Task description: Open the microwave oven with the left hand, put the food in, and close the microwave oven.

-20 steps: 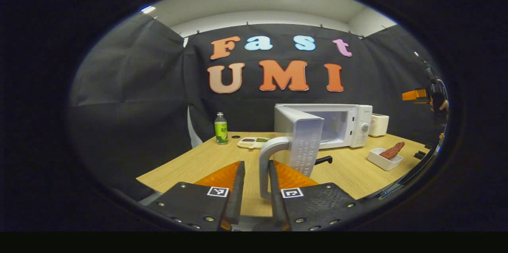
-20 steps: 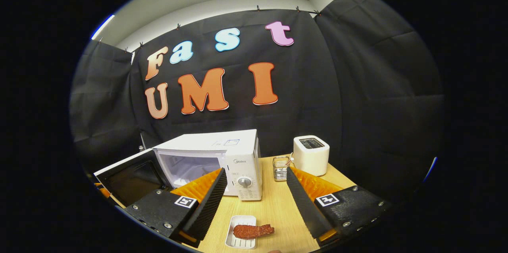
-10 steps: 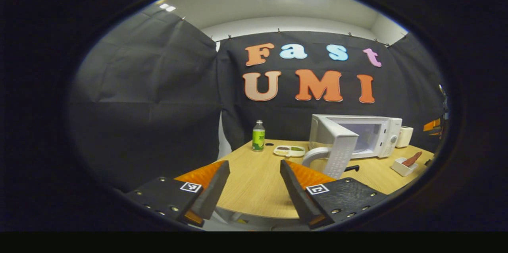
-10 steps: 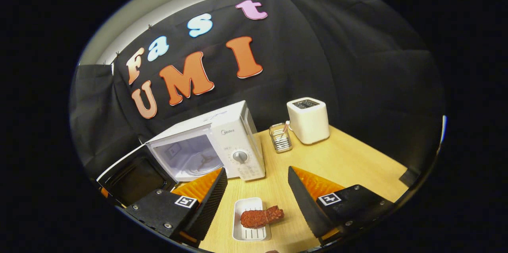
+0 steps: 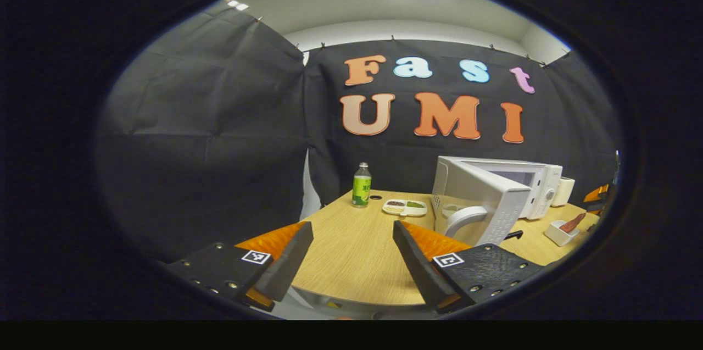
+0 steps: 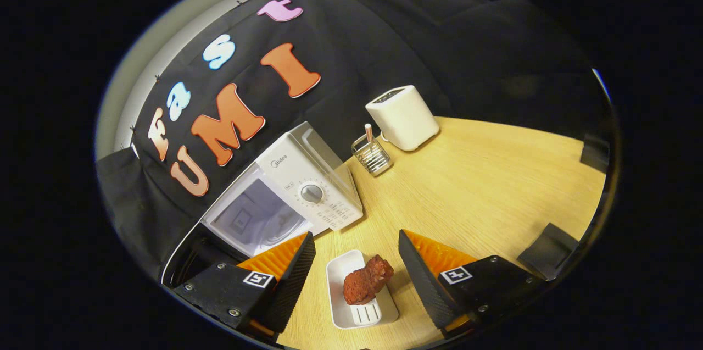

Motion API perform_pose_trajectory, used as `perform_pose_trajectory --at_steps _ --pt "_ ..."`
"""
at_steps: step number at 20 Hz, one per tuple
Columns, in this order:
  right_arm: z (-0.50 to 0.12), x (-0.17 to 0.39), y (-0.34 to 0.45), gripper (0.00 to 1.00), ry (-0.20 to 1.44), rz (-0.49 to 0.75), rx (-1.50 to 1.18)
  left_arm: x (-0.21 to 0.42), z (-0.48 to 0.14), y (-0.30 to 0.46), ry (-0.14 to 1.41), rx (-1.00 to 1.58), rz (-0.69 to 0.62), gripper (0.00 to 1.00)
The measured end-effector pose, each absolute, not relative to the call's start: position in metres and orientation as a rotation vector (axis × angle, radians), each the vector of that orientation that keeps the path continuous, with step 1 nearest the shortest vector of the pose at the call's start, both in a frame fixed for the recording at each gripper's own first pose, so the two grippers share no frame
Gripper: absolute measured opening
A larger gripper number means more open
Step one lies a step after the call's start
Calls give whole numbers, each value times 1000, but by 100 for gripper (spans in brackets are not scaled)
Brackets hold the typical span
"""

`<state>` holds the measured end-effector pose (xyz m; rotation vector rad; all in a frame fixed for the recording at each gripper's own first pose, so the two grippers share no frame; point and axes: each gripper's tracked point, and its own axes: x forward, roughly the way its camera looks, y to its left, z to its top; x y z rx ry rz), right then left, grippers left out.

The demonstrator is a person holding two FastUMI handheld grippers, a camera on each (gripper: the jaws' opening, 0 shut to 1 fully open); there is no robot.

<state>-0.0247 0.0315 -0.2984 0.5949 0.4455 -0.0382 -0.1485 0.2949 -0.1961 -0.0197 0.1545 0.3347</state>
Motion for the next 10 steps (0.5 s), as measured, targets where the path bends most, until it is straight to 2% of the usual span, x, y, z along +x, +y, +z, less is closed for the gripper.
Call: perform_pose_trajectory --at_steps 4,6,8,9,10 --pt "-323 -21 35 93 475 -61 664 -149 -202 297 175 -23 324 91" --pt "-331 -20 34 86 479 -67 683 -151 -204 299 182 -26 325 91" --pt "-333 -21 35 73 475 -66 705 -151 -206 301 189 -28 327 91" --pt "-333 -21 36 61 472 -61 711 -151 -207 302 193 -29 328 91" --pt "-333 -20 38 54 472 -60 712 -153 -208 302 195 -30 330 91"
